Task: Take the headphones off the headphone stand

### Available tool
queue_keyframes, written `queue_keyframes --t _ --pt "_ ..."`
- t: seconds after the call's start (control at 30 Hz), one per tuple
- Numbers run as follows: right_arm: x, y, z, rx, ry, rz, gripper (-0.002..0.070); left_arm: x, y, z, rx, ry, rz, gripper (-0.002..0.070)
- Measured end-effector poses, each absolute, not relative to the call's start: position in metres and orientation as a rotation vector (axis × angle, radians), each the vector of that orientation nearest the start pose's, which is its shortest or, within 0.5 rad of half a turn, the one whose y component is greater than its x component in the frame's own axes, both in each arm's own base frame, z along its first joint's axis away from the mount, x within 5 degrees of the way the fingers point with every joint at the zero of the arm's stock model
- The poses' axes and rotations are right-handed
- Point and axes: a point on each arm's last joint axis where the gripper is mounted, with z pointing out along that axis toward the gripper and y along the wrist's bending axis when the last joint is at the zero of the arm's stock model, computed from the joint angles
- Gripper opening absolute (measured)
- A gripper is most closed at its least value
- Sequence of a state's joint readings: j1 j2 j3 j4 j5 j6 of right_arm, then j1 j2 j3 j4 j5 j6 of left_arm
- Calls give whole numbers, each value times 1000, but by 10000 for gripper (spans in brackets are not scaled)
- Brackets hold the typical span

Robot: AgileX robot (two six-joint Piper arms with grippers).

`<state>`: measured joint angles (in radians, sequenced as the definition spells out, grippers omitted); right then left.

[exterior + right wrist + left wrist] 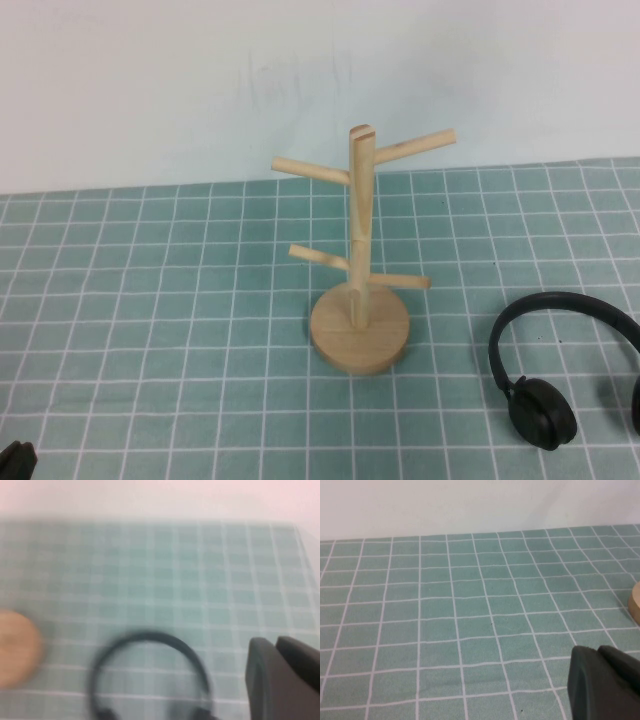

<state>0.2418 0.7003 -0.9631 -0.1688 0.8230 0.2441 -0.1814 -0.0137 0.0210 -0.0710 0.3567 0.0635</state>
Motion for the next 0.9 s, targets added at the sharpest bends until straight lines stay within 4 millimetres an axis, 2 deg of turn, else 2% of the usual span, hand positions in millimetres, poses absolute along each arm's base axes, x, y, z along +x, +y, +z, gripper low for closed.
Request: queue_keyframes --t 0.1,0.2,0.4,0.53,0.9 --pt "87 14 389 -87 1974 152 -6 52 -12 175 182 1840 -152 -6" --pt "63 8 376 -109 1931 124 -6 52 -12 175 182 1840 -152 -6" --pt "29 -2 362 -98 1848 117 -6 52 -12 175 182 1840 -152 -6" --pt "21 -4 357 -89 1831 122 -6 52 -12 175 182 1840 -152 -6" --pt "21 -5 353 -88 1852 116 -6 52 -12 175 182 1840 -152 -6"
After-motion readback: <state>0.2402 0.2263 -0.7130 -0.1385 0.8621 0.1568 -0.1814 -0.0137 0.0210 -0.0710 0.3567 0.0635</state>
